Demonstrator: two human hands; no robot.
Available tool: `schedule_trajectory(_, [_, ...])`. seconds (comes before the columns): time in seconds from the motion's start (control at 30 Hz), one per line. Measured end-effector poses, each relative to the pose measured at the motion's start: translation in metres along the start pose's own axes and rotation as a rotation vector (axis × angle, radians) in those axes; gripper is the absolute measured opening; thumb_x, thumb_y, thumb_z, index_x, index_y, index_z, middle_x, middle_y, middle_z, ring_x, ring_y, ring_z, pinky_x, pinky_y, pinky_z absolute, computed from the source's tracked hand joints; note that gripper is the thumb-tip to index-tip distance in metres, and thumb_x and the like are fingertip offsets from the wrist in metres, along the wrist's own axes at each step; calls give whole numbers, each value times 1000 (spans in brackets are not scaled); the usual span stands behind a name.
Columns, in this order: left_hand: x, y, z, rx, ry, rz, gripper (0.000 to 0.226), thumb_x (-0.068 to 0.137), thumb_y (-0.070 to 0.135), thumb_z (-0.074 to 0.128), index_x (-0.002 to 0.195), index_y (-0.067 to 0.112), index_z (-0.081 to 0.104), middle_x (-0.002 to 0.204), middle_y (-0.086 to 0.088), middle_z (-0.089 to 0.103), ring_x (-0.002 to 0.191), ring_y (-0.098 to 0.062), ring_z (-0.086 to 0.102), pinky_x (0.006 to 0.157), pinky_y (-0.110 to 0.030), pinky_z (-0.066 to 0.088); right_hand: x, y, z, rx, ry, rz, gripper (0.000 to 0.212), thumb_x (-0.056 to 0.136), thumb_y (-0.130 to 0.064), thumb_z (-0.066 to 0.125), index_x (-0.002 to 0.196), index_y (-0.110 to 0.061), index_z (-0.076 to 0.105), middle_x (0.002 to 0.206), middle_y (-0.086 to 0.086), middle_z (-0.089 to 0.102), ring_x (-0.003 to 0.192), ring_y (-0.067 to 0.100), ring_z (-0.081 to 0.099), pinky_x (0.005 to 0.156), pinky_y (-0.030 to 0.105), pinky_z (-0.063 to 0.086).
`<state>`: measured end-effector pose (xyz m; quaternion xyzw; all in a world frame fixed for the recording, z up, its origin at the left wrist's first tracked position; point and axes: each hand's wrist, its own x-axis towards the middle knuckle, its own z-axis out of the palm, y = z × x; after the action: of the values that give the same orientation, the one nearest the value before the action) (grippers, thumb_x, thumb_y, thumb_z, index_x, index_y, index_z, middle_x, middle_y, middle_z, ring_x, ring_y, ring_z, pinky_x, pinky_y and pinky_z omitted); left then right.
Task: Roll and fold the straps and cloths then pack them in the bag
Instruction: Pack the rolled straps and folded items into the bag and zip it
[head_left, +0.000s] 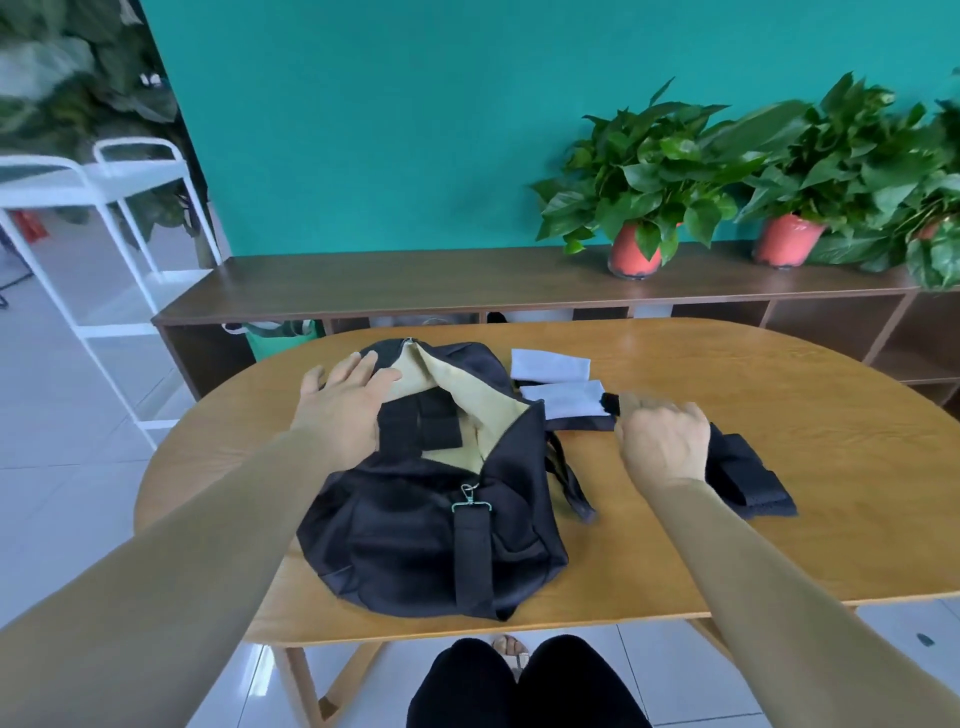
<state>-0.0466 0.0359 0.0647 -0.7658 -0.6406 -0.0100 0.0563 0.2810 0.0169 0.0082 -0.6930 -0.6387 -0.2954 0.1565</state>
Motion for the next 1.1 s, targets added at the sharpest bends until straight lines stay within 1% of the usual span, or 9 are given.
schedule_trajectory(0.07, [0,-11,0,-6,-22,-7,69,86,4,48,144,33,26,161,-2,0,148,-20,-5,116,-48,2,15,-34,-15,61,103,-54,35,33,5,76,55,-12,55,42,0,45,37,21,40,50,24,21])
schedule_trajectory(0.2, [3,-28,6,-42,-35,11,59,86,2,45,136,34,38,161,-5,-1,147,-21,-6,117,-49,4,28,-114,-33,141,186,-216,34,31,3,68,52,-15,49,42,-2,42,38,19,34,48,23,20])
schedule_trajectory(0.3, [8,-37,15,-76,-26,38,59,87,4,44,137,34,35,161,-5,-2,147,-22,-3,117,-48,6,29,-164,-27,176,91,-314,32,34,-3,73,53,-16,51,43,-2,46,38,19,44,47,24,27])
schedule_trajectory(0.43, [15,-46,26,-90,-14,57,66,89,12,48,146,33,22,161,-3,-3,147,-22,2,116,-47,7,34,-208,-8,183,-49,-358,31,35,-7,73,52,-18,50,43,-4,45,39,17,44,49,23,25])
schedule_trajectory(0.53, [18,-49,29,-113,-19,56,68,90,16,49,147,32,16,160,-3,-1,145,-21,9,116,-47,6,41,-229,4,201,-101,-370,27,35,-6,70,52,-17,53,44,-3,49,42,17,48,49,22,31])
schedule_trajectory(0.73, [24,-52,36,-132,45,66,74,88,25,53,149,30,11,159,1,6,143,-17,17,116,-45,4,57,-252,24,174,-214,-386,32,31,-15,81,55,-18,60,46,-4,53,43,16,51,49,23,37])
schedule_trajectory(0.9, [27,-53,41,-120,58,67,77,88,27,54,150,28,9,159,1,8,144,-16,15,117,-43,4,55,-263,45,118,-278,-465,28,47,-24,79,72,-19,67,58,-5,61,57,14,58,54,25,38])
schedule_trajectory(1.0, [28,-52,44,-125,56,65,76,89,27,53,150,27,9,159,2,9,145,-15,15,117,-43,5,53,-265,46,147,-323,-497,30,48,-26,79,74,-20,66,64,-5,62,63,14,60,53,25,36])
schedule_trajectory(1.1, [29,-52,46,-138,72,52,78,89,28,53,151,27,6,159,2,9,144,-15,14,117,-42,6,54,-260,46,152,-379,-573,25,80,-13,59,105,-11,58,100,2,63,95,22,58,67,29,32])
